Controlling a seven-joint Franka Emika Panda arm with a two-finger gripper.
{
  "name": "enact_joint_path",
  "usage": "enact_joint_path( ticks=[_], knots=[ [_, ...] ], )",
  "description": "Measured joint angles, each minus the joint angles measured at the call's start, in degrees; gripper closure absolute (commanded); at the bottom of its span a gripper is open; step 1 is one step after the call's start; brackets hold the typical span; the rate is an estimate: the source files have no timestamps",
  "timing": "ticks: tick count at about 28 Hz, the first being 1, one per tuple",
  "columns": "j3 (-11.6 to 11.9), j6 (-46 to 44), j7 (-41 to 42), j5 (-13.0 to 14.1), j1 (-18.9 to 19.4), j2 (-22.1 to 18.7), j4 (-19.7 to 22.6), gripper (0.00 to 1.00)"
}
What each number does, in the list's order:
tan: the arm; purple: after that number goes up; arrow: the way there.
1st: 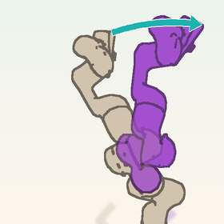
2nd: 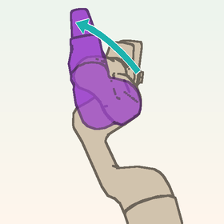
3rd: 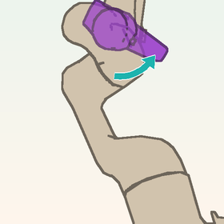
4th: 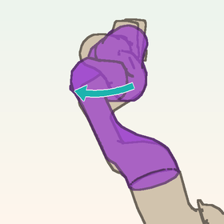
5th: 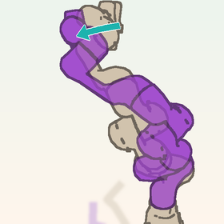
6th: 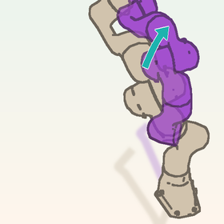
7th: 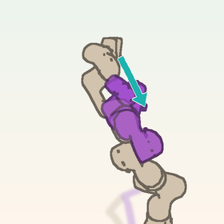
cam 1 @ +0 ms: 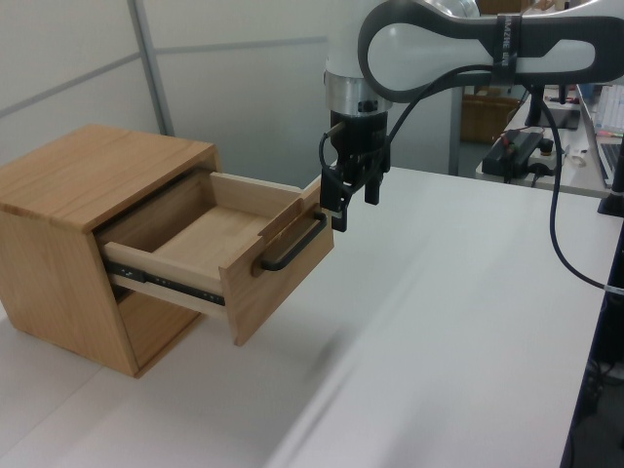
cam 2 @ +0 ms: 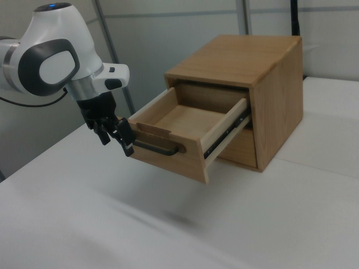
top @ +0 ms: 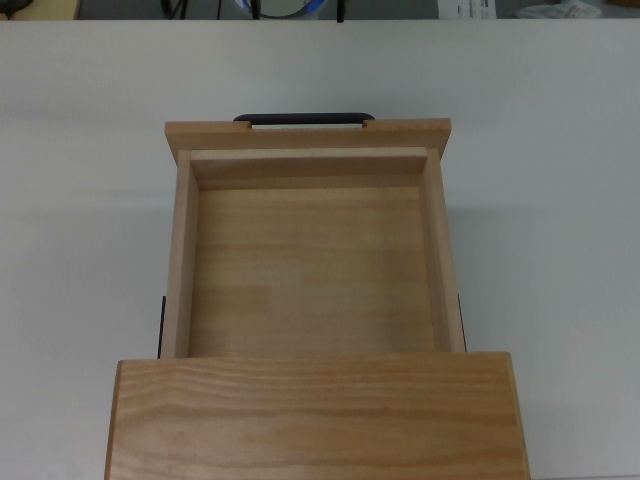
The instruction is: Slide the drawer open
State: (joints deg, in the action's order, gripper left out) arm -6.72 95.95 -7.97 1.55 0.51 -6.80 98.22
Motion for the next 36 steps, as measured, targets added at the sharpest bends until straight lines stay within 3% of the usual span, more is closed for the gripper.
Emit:
enact_joint_path(
  ticks=[36],
  knots=[
    [0.2, -1.6, 0.6, 0.0, -1.2, 0.0, -1.2, 0.00]
  ],
)
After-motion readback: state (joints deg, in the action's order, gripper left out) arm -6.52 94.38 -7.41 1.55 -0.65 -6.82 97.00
